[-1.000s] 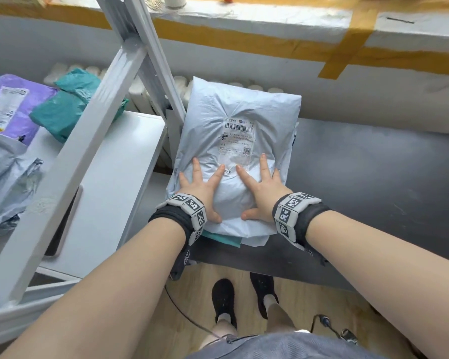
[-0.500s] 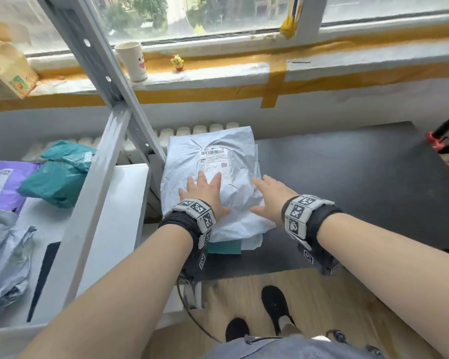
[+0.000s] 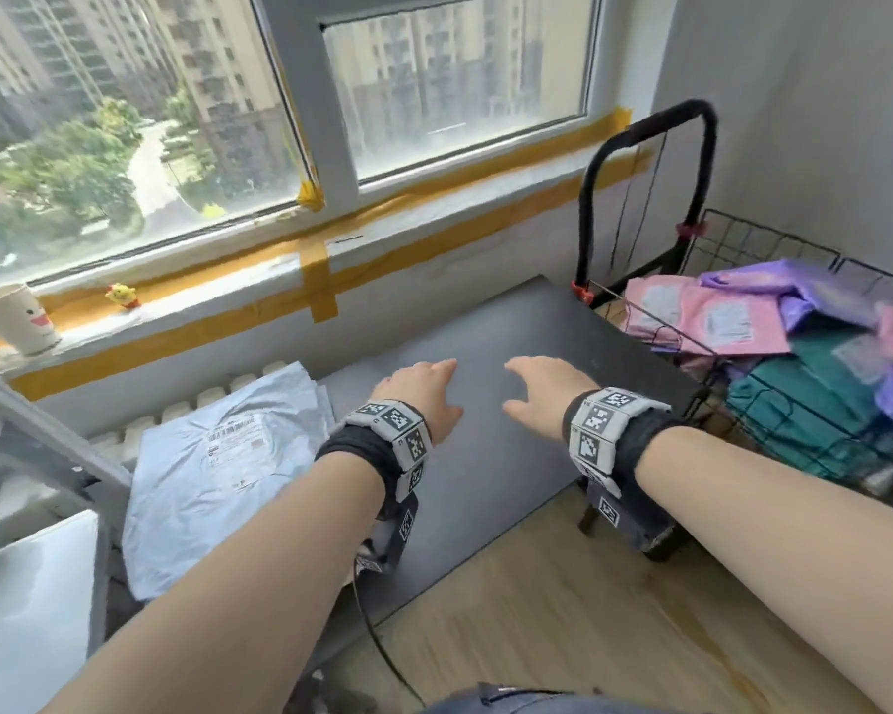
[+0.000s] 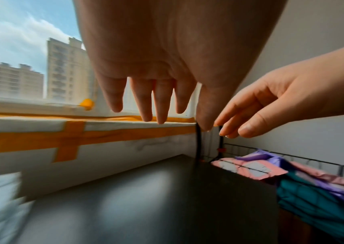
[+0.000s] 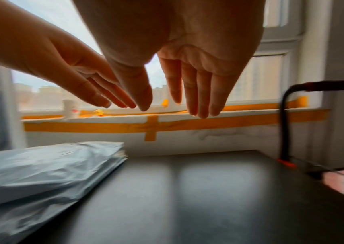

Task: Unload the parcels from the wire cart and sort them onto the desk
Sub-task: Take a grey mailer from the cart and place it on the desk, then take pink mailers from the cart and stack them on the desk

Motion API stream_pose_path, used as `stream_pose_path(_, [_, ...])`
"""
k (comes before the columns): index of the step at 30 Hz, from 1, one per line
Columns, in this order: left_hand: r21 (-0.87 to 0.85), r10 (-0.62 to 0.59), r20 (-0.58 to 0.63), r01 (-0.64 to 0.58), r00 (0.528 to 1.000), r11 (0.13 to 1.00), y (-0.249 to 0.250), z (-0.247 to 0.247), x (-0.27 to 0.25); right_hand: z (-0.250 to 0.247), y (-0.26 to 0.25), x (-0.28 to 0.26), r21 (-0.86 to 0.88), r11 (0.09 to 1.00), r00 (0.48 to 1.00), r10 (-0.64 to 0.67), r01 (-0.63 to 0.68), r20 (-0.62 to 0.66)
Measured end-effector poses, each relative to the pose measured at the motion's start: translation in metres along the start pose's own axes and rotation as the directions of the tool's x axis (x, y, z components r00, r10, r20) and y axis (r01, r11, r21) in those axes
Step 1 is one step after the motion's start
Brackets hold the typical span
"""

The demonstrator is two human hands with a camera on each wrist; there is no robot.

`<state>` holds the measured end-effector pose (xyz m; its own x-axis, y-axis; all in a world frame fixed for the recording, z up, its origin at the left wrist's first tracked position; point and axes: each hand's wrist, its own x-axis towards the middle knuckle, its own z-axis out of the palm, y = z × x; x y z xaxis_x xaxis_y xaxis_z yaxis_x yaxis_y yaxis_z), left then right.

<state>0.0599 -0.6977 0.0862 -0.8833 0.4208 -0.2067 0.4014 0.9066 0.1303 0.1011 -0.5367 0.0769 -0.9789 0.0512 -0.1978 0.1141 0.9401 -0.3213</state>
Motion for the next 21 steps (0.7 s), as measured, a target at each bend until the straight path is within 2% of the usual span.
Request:
stream_pose_path(7, [0.009, 0.168, 0.018, -0.168, 0.986, 0.986, 0.146, -0.003, 0.048, -0.057, 0.142, -0.046, 0.061, 0.981, 0.978, 0.19, -0.185, -0.09])
stream_pose_path(12, [-0.007, 0.274, 0.019, -0.274, 0.961, 0.962, 0.251, 0.007, 0.074, -0.084, 0.237, -0.085, 0.09, 0.948, 0.937, 0.316, -0.305, -0.147])
stream_pose_path(16, [-0.048, 0.341, 0.047, -0.339, 0.939, 0.939, 0.315, 0.02, 0.094, -0.091, 0.298, -0.105, 0.097, 0.919, 0.909, 0.393, -0.383, -0.134])
stream_pose_path(21, [-0.003, 0.397, 0.095, -0.398, 0.913, 0.917, 0.365, 0.03, 0.125, -0.091, 0.352, -0.104, 0.157, 0.873, 0.872, 0.479, -0.461, -0.105])
